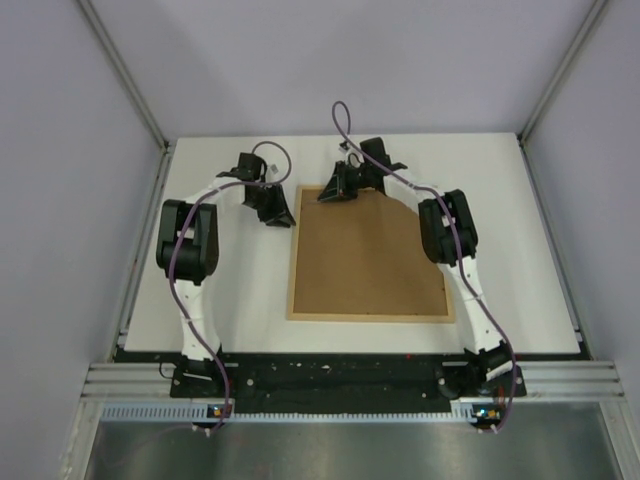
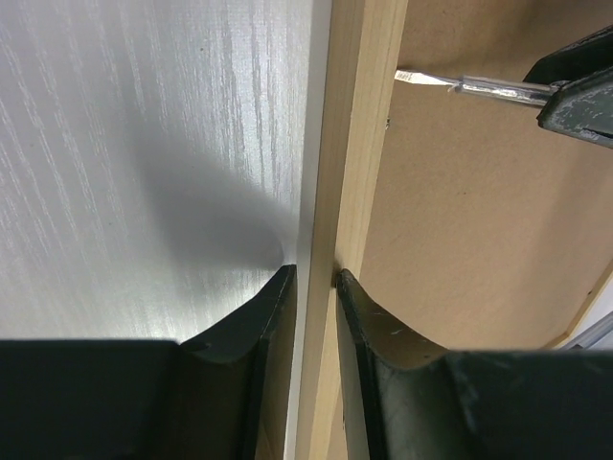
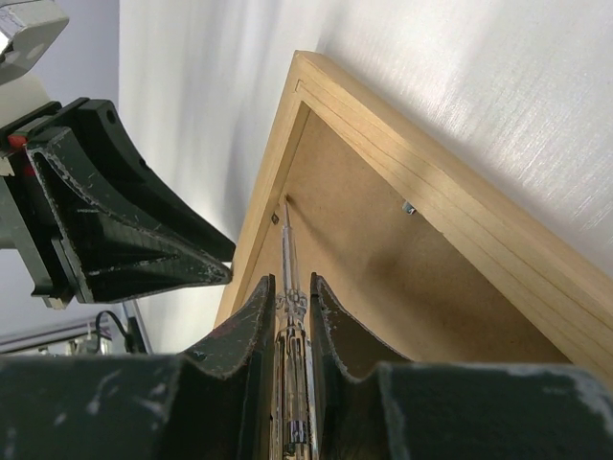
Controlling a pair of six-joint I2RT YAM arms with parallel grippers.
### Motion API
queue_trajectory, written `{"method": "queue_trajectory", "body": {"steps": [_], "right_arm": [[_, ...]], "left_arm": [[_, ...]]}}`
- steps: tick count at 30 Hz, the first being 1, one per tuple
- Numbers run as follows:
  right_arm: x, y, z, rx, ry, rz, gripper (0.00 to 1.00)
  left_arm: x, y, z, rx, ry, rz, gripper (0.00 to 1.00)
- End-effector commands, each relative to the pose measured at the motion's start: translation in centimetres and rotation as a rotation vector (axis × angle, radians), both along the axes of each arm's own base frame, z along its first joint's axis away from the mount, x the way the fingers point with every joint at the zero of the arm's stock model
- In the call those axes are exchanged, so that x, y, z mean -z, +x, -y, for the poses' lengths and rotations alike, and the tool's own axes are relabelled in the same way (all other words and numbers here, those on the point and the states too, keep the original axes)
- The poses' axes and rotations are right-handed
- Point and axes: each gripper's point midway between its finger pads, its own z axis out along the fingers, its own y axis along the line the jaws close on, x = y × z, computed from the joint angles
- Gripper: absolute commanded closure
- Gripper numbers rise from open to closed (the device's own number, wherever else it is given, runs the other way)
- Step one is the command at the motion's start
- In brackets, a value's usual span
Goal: Take the photo out of the frame
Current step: Release the photo frame item from the photo frame.
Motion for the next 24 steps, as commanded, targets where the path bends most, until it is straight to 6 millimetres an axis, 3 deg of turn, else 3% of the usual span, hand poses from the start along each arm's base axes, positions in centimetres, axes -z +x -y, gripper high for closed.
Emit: {"method": "queue_trajectory", "body": {"steps": [1,14,24], "right_arm": [[1.6,-0.8,-1.1,-0.015,-0.034,-0.018,1.0],[0.1,-2.5,0.1,-0.063,-0.022,0.002,1.0],[1.3,-2.2,0.6,-0.027,-0.025,-0.039,1.0]], "left_arm": [[-0.2,0.4,0.7,0.011,-0.036,0.016,0.72],[0.5,0.6,0.4,-0.007,-0.012,0.0,0.74],[0.7,1.0,0.4,-0.014,-0.009,-0.004,0.74]]}}
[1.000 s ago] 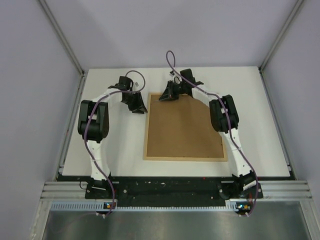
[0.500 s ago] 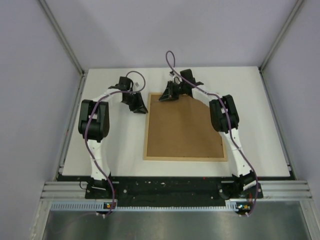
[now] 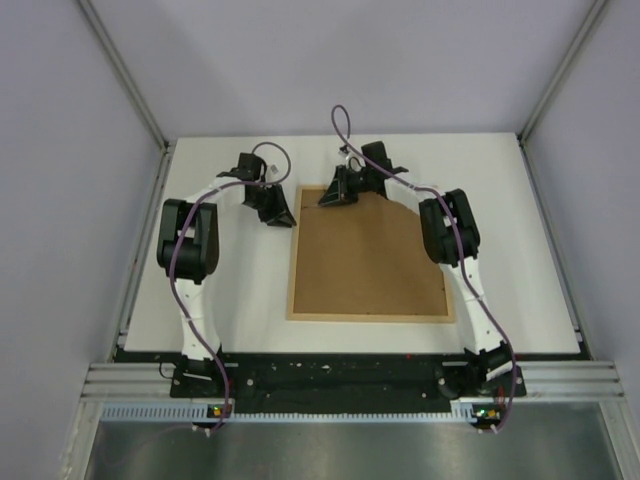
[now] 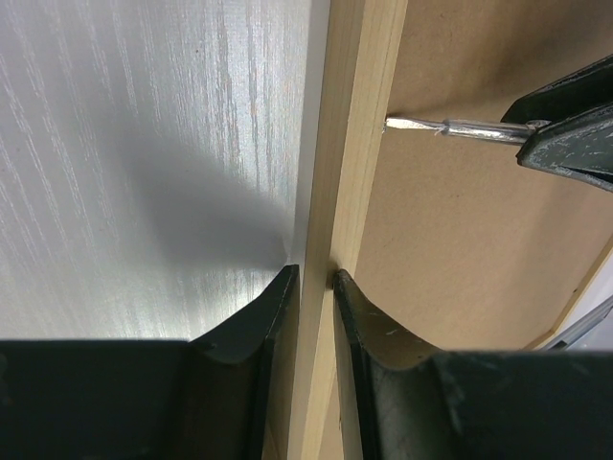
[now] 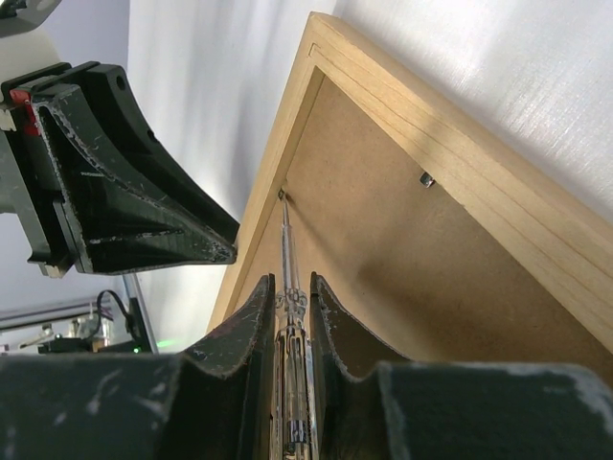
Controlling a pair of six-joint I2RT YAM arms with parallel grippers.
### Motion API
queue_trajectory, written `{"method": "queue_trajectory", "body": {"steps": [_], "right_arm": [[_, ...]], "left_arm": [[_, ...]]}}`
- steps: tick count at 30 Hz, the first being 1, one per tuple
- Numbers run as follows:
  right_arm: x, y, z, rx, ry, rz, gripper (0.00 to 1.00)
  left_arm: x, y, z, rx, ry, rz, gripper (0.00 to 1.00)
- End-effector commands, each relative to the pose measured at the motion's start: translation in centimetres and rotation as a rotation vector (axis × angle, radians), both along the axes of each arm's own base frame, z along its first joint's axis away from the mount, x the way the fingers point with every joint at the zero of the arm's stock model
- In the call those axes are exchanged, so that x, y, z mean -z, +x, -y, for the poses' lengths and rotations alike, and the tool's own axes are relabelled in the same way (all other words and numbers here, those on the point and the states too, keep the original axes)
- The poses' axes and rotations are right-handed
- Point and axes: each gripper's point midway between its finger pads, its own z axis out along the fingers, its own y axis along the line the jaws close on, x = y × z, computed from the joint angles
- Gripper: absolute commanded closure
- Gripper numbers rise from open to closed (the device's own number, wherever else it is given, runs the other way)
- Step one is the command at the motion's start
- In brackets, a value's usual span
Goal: Take the photo out of the frame
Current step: Release the photo frame item from the photo frame.
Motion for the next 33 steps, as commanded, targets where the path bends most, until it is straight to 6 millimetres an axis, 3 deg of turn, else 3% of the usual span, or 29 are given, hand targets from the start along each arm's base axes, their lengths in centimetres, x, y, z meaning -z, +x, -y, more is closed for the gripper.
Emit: {"method": "queue_trajectory", "body": {"steps": [1,11,26,33], "right_arm": [[1.1,-1.0,0.4,0.02,-0.051,-0.056,1.0],[2.5,-1.3,0.8,0.058,-0.085,-0.14,1.0],[2.4,-1.6,1.8,0.066,-0.142,-0.125,1.0],[3.6,-0.4,2.0,0.113,-0.193,-0.115,1.0]], "left_arm": [[0.6,1.0,0.0,-0.008,0.019,0.014,0.74],[0.5,1.2,0.0,-0.018,0.024,0.014,0.75],[0.8,1.5,-0.2,-0.029,0.043,0.004,0.75],[1.0,1.3,0.2,-0.021,0.038,-0.004,0.76]]}}
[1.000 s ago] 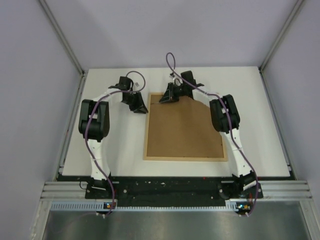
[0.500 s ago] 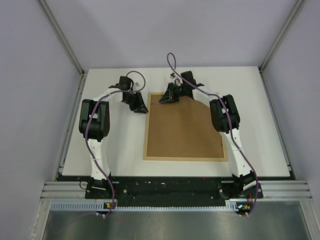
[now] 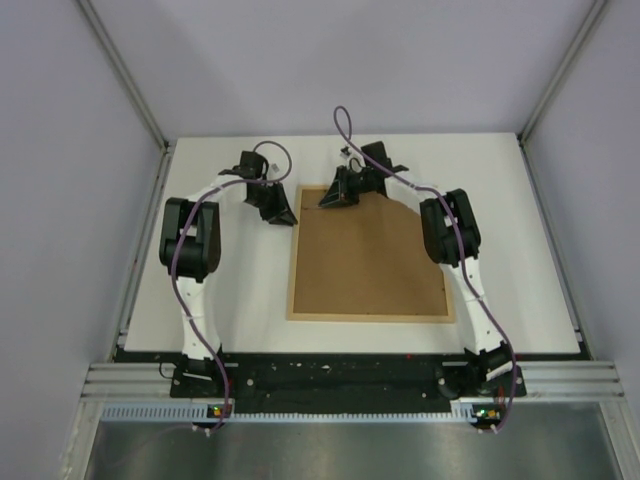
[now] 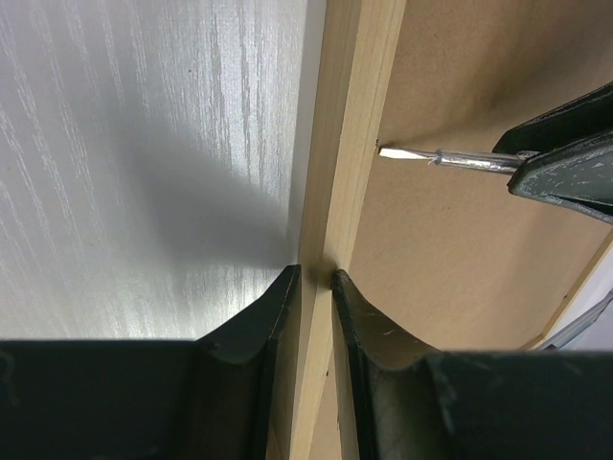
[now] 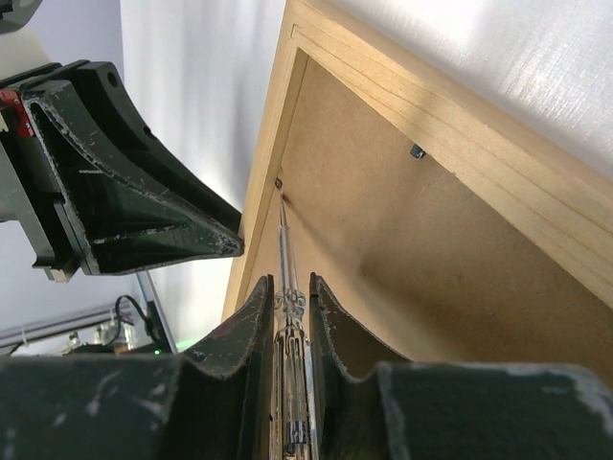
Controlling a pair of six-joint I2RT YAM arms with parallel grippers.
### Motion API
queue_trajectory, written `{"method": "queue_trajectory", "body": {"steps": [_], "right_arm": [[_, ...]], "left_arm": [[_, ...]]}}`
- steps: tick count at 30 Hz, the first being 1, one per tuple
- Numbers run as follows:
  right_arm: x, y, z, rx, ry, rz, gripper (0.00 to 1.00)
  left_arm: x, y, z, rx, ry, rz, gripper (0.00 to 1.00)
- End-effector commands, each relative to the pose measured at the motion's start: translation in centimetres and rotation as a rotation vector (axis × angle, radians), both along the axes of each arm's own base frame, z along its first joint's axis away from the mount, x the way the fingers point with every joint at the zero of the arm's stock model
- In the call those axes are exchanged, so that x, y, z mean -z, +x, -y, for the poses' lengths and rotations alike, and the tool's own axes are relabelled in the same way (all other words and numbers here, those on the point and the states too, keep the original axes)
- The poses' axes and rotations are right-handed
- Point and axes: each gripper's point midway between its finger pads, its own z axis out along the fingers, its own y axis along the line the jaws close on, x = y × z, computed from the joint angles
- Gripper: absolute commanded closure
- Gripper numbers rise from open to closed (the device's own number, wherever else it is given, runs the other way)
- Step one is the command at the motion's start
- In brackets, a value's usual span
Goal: Take the photo out of the frame
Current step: Release the photo frame item from the photo frame.
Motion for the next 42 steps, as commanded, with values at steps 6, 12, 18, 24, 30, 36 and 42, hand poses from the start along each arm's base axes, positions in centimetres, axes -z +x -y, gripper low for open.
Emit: {"method": "queue_trajectory", "body": {"steps": [6,12,18,24,30,36,42], "right_arm": [[4.5,-0.1,1.0,0.06,-0.195,-0.037,1.0],[5.3,-0.5,0.4,0.051,-0.201,-0.044,1.0],[5.8,-0.1,-0.1,0.067,-0.165,-0.055,1.0],[6.0,-0.1,-1.1,0.066,-0.132,-0.076,1.0],[6.8,-0.7,-1.9,0.045,-0.138,-0.07,1.0],[7.7,-1.1,-2.9,0.021,-0.137,-0.05,1.0],[9.1,-0.6,-1.6,0.121,-0.262,-0.061,1.0]], "left_arm": [[0.8,0.8,0.3,0.005,0.033,0.018,0.76],[1.0,0.6,0.6,0.012,0.022,0.009,0.76],[1.1,0.5,0.9,0.019,0.012,0.002,0.76],[1.0,0.4,1.1,0.024,0.004,0.0,0.77],[1.2,0.3,1.4,0.029,0.0,-0.005,0.77],[1.2,0.1,1.8,0.042,-0.004,-0.007,0.79],[1.3,0.0,1.9,0.045,0.007,-0.011,0.82]]}}
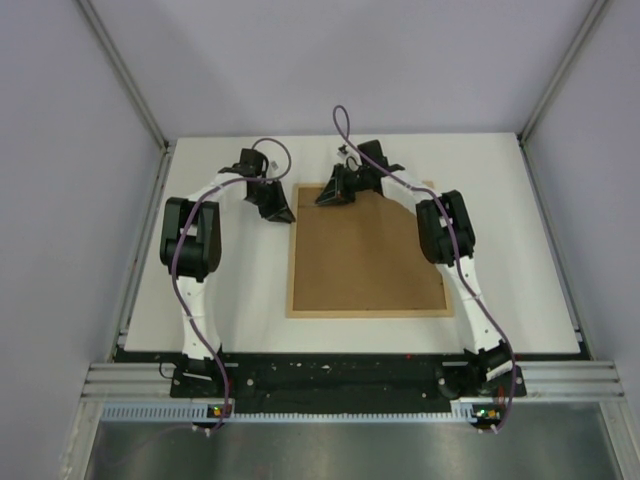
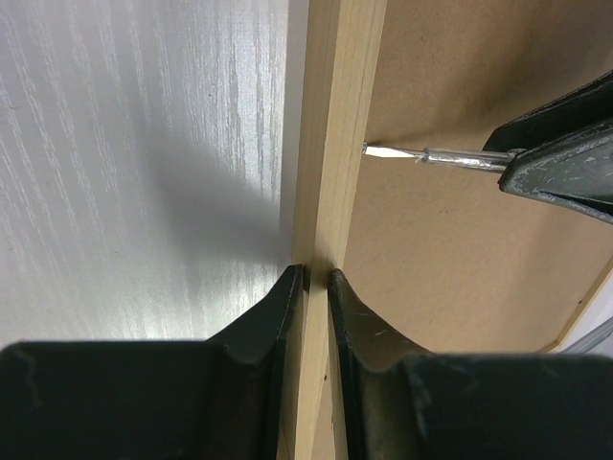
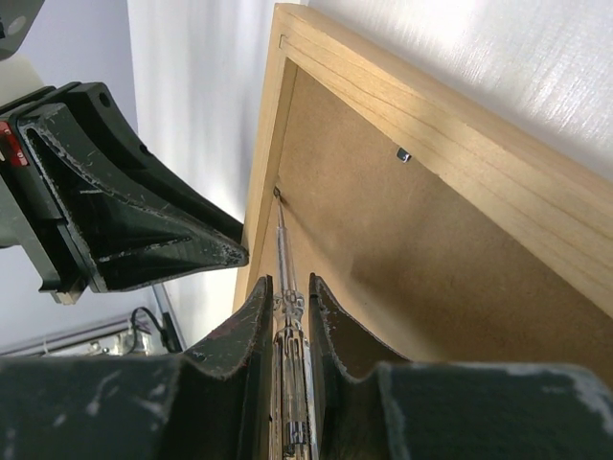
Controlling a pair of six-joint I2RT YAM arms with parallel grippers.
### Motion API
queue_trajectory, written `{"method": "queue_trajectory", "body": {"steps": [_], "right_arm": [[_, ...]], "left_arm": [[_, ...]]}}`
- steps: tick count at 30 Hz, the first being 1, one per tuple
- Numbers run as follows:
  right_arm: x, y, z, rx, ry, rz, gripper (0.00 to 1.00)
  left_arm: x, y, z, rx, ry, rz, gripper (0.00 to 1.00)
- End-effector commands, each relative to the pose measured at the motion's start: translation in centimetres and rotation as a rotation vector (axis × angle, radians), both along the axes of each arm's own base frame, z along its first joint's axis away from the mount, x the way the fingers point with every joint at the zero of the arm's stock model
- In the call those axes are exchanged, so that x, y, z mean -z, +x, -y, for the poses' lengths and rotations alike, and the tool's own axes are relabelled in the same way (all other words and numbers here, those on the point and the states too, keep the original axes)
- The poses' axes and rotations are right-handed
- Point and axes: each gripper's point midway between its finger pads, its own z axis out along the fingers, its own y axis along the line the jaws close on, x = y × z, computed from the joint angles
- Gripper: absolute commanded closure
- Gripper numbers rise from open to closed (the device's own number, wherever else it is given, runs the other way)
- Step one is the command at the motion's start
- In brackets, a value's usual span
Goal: Take the photo out of the frame
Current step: Release the photo frame item from the photo frame.
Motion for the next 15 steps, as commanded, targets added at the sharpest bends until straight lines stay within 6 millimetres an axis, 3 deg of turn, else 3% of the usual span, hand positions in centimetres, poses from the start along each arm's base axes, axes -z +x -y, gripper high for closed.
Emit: {"method": "queue_trajectory", "body": {"steps": [1,15], "right_arm": [[8.7,-1.4,-0.3,0.101,-0.288,-0.019,1.0],[9.9,-4.3,-1.7,0.083,-0.209,-0.218,1.0]], "left_arm": [[1.5,-0.6,2.0,0.049,-0.013,-0.027,0.82],[1.2,-0.7,2.3,0.064,0.002,-0.016,0.83]]}}
